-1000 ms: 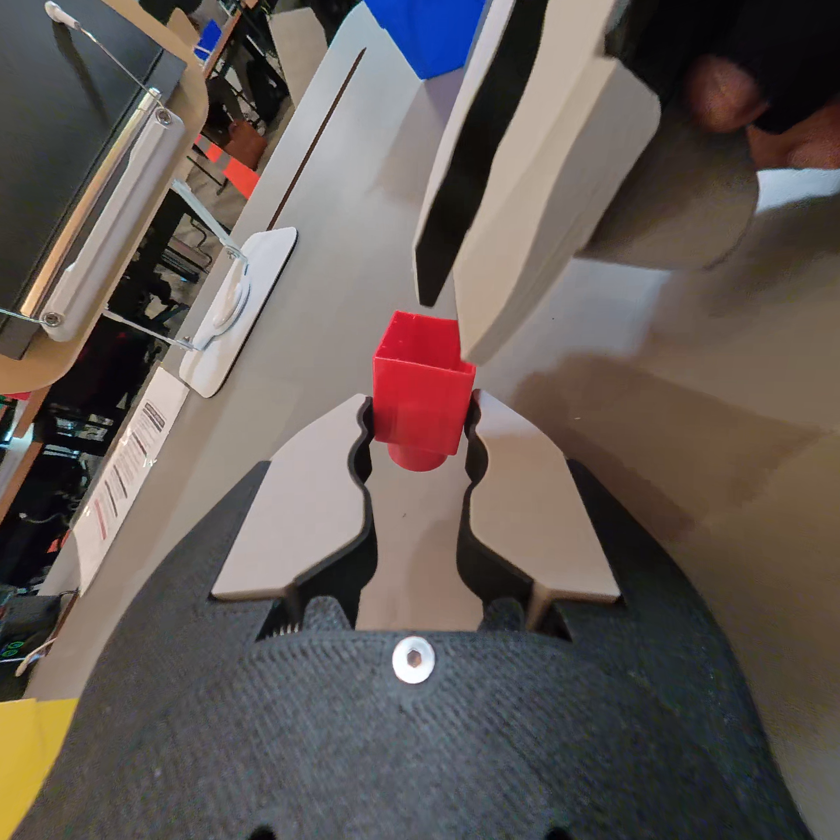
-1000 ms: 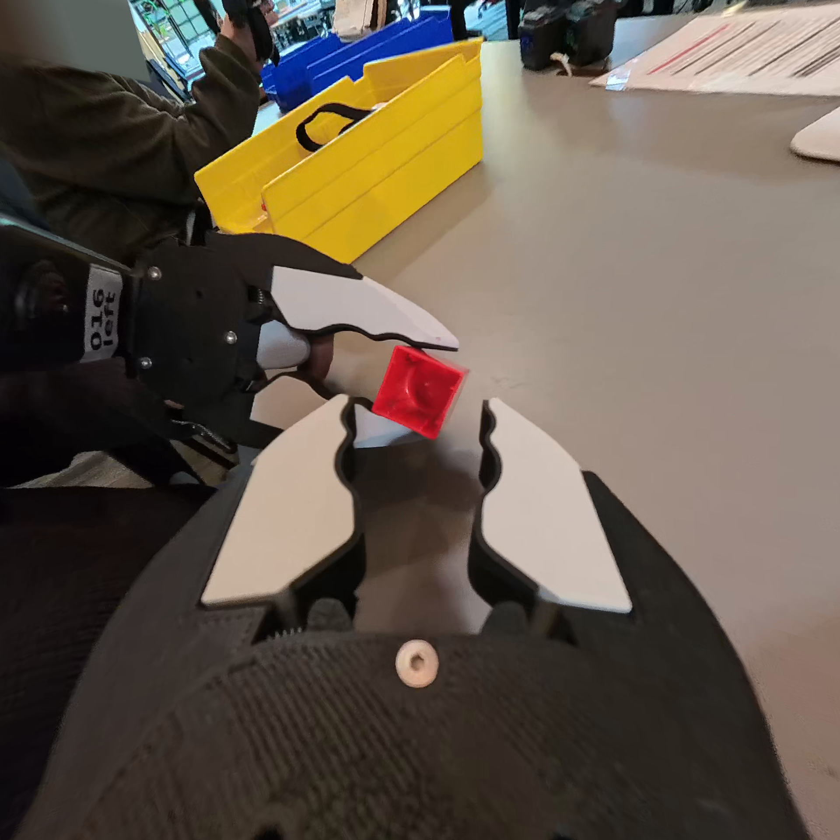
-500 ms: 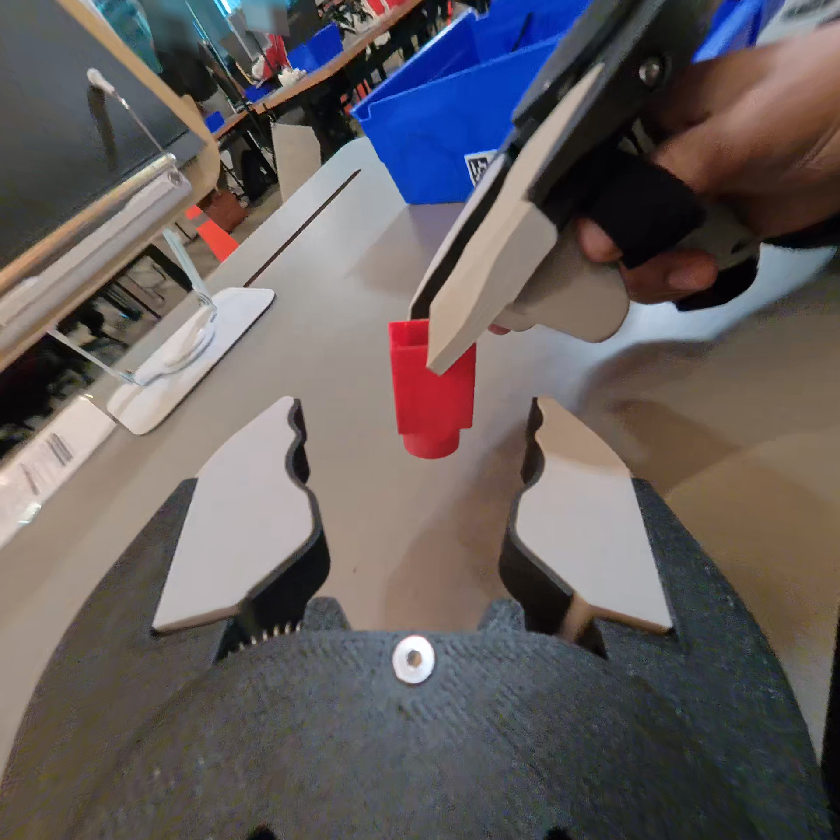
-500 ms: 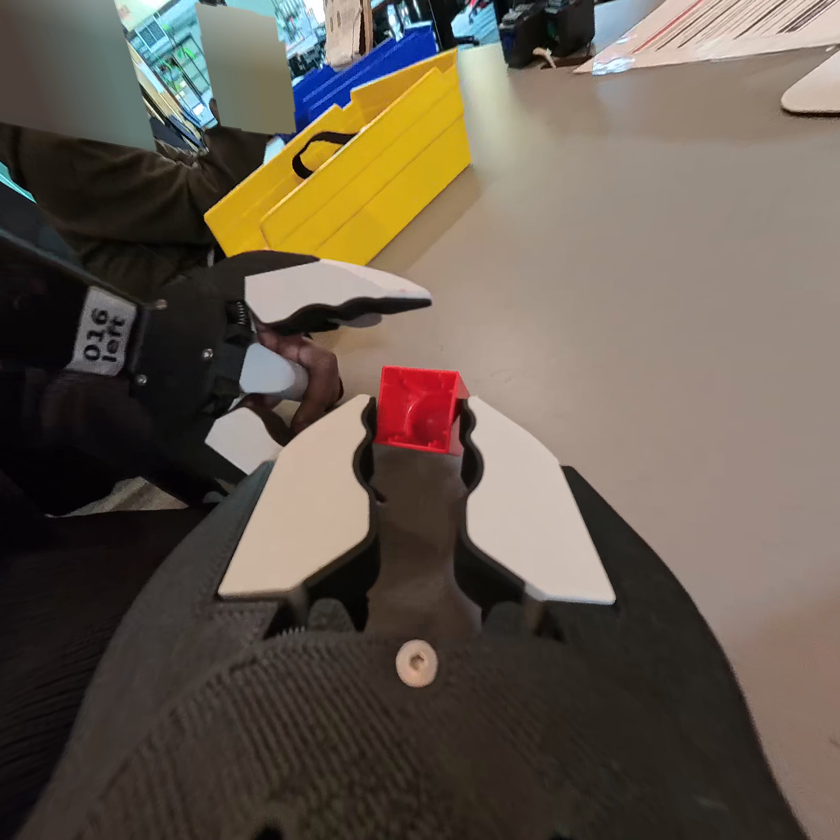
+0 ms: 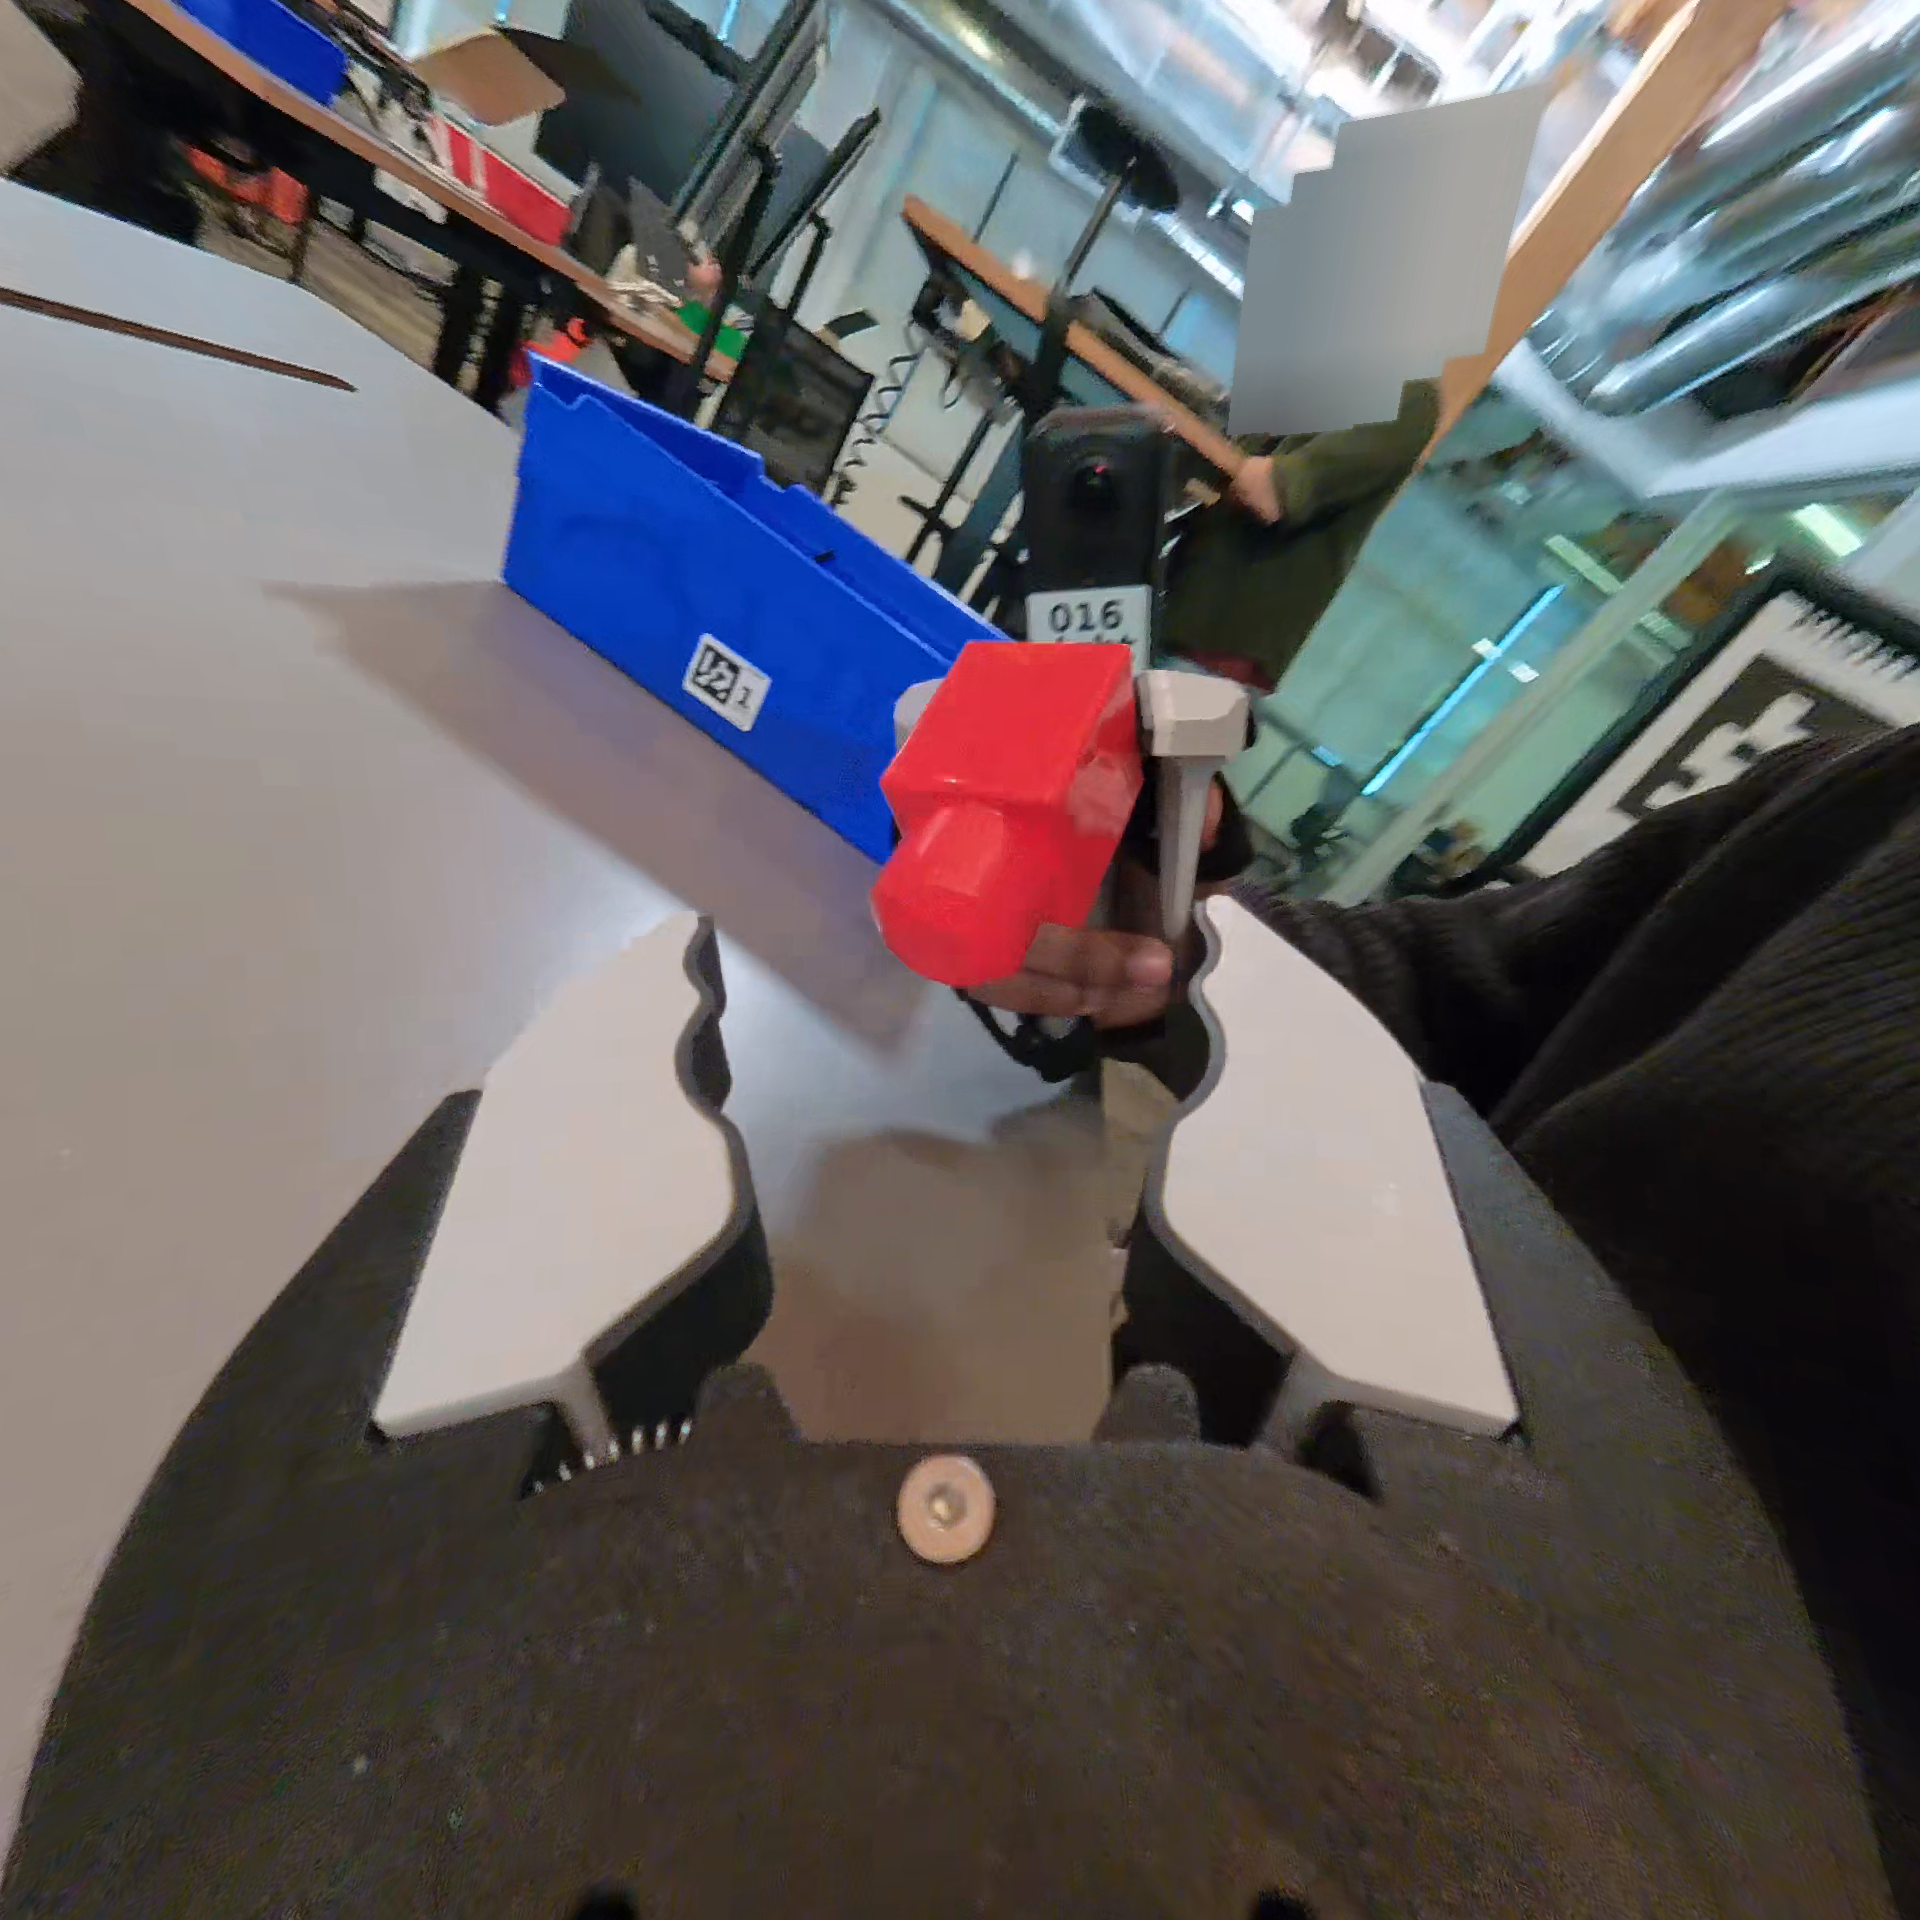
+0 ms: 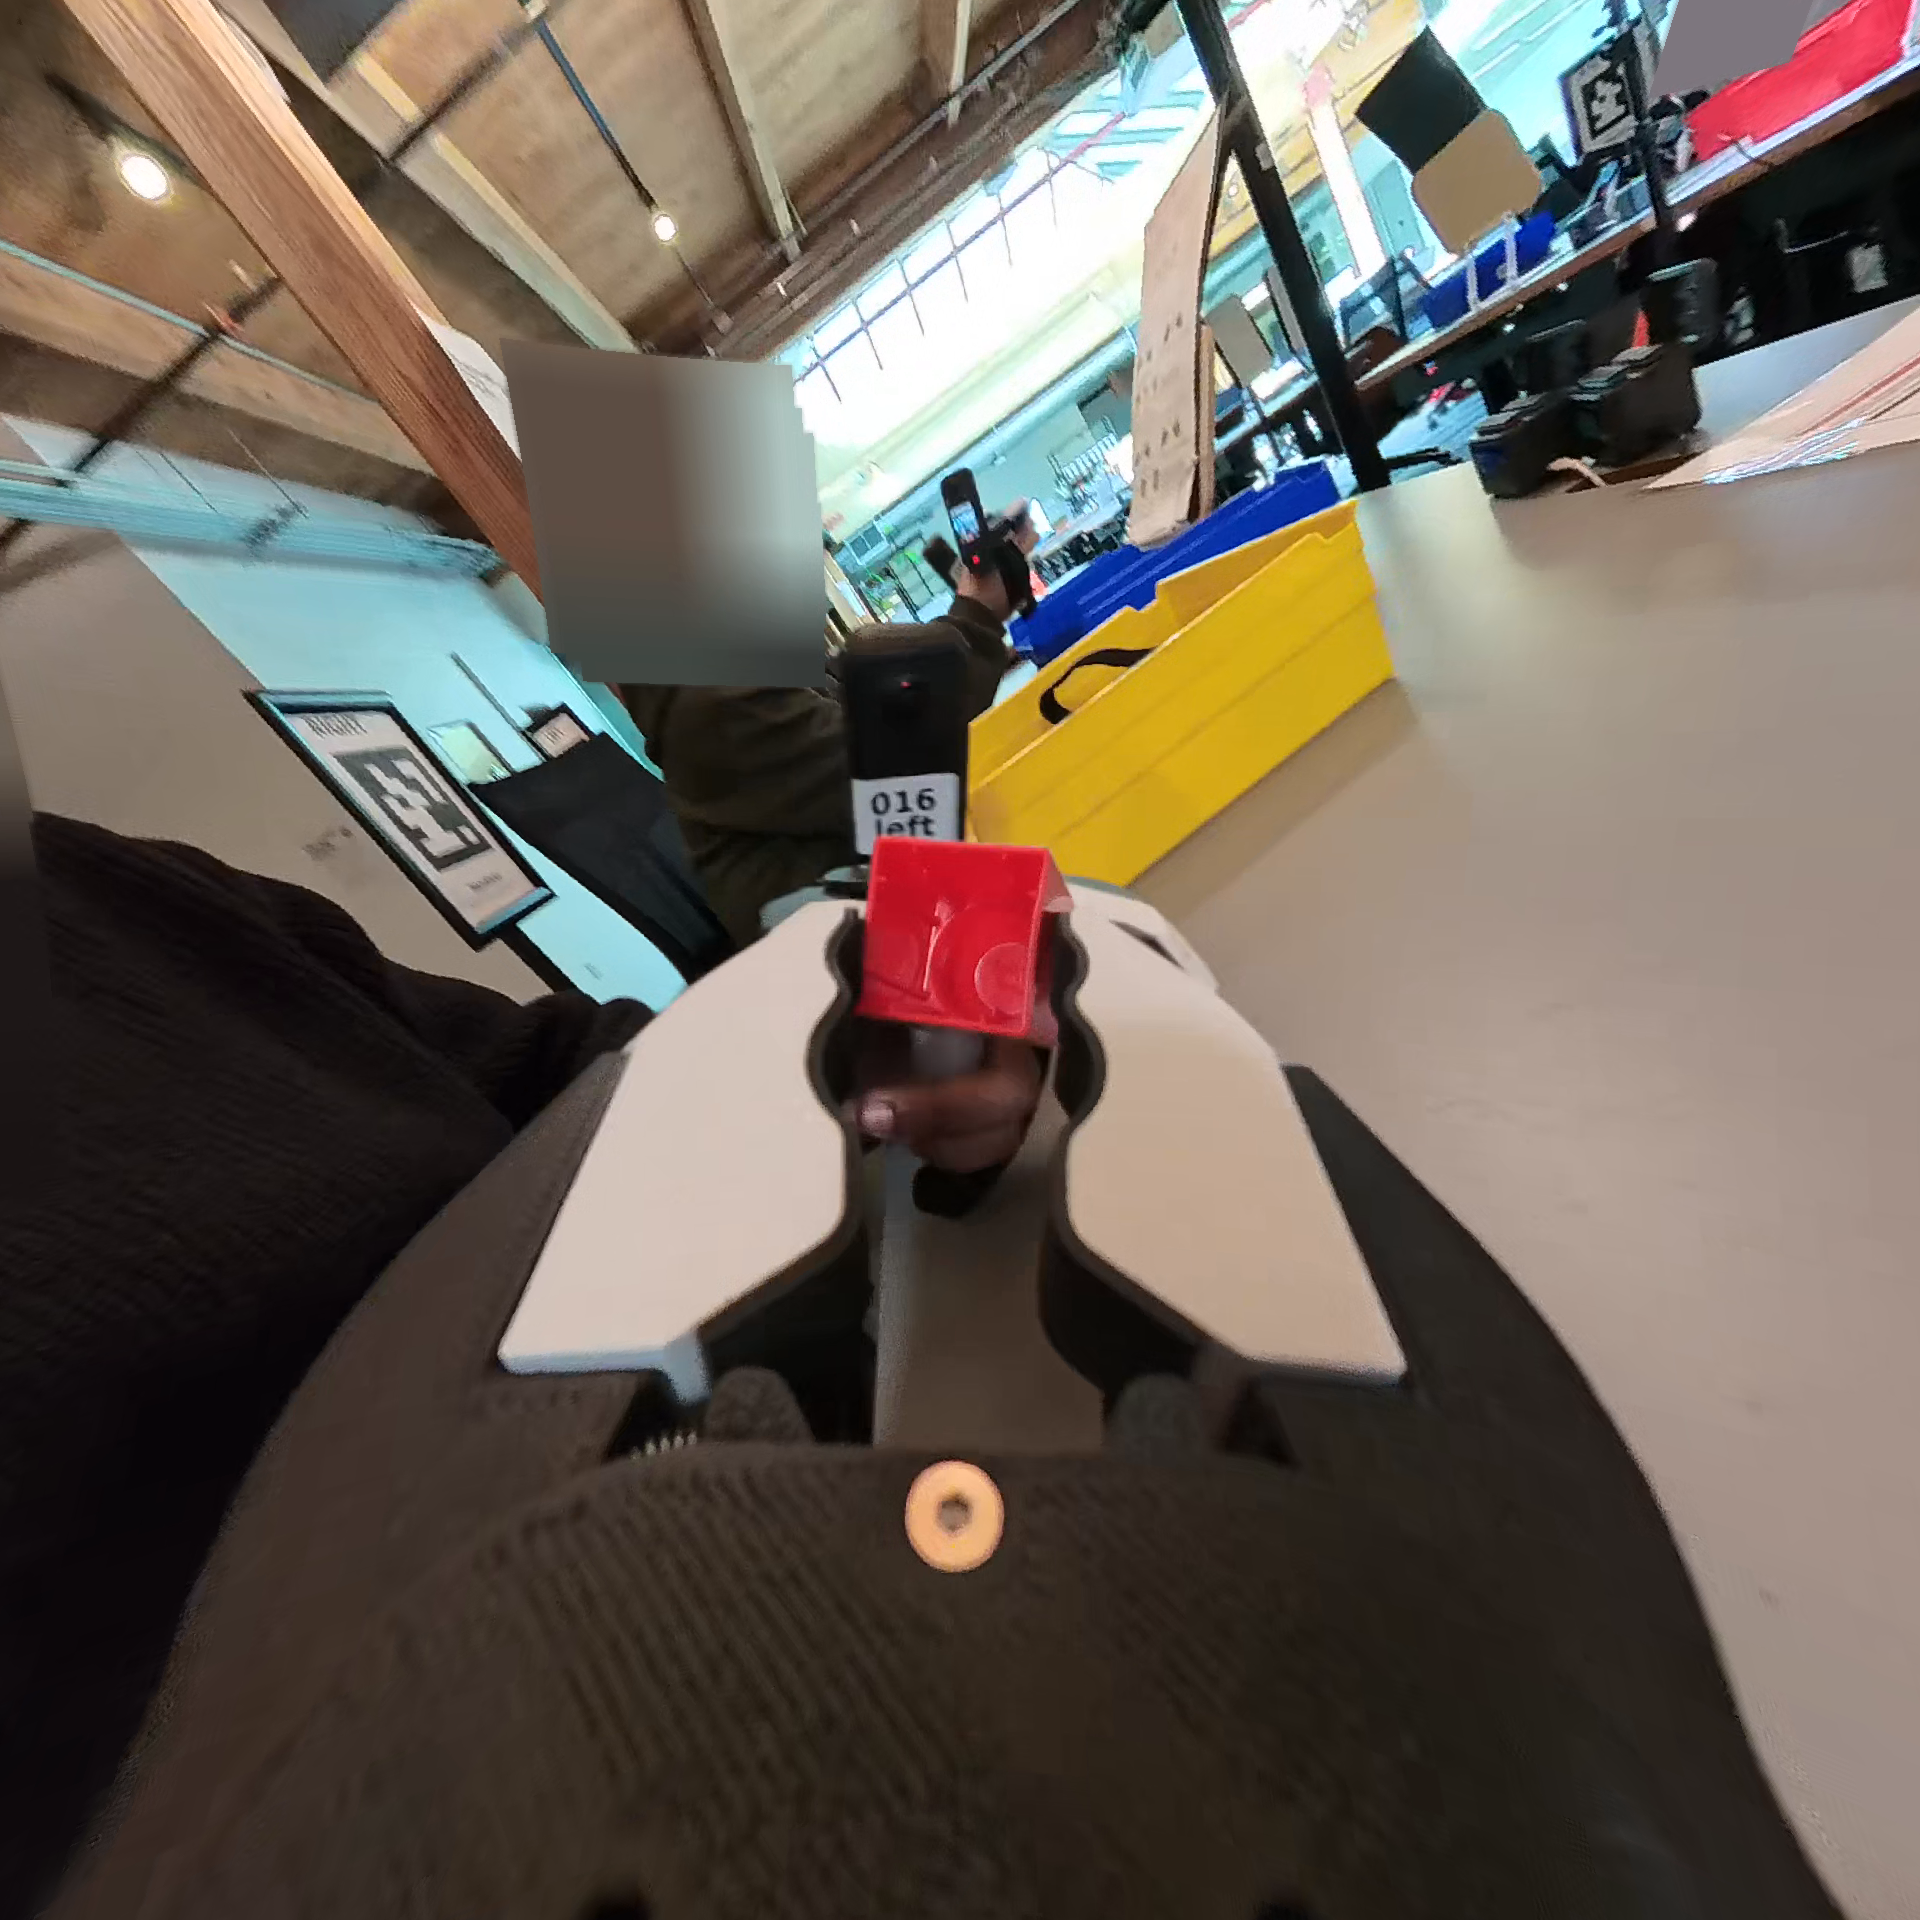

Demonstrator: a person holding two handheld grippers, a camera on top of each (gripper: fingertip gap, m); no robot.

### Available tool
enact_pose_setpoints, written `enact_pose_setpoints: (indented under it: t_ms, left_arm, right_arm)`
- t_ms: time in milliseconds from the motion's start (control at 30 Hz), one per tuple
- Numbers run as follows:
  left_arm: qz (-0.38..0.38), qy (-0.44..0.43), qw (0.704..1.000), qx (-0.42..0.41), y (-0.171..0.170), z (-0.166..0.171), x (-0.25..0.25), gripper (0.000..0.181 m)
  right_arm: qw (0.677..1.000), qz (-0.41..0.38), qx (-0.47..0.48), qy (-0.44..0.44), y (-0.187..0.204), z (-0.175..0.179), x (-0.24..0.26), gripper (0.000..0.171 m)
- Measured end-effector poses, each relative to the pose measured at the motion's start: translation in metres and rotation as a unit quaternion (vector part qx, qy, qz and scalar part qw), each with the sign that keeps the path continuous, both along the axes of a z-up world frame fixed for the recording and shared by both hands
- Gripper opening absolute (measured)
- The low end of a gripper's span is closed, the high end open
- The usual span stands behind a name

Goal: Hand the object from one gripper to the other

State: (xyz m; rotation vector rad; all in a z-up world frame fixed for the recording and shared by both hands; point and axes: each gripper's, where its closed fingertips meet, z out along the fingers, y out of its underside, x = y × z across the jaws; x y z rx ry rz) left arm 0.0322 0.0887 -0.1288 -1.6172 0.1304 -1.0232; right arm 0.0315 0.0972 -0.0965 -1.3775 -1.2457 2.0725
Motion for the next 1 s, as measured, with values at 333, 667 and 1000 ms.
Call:
enact_pose_setpoints:
  t_ms: [333, 667, 1000]
  left_arm:
    - [-0.078, -0.112, 0.990, 0.018, -0.013, 0.021, 0.006, 0.054]
    - [-0.051, -0.120, 0.990, 0.049, -0.014, 0.030, -0.011, 0.029]
    - [0.040, -0.050, 0.997, -0.033, 0.003, -0.004, -0.033, 0.030]
  right_arm:
    - [0.991, 0.045, -0.120, 0.021, 0.003, 0.010, 0.004, 0.035]
    - [0.996, 0.043, -0.079, 0.001, -0.005, 0.001, 0.000, 0.039]
    - [0.947, -0.160, 0.279, -0.015, 0.022, -0.017, -0.013, 0.090]
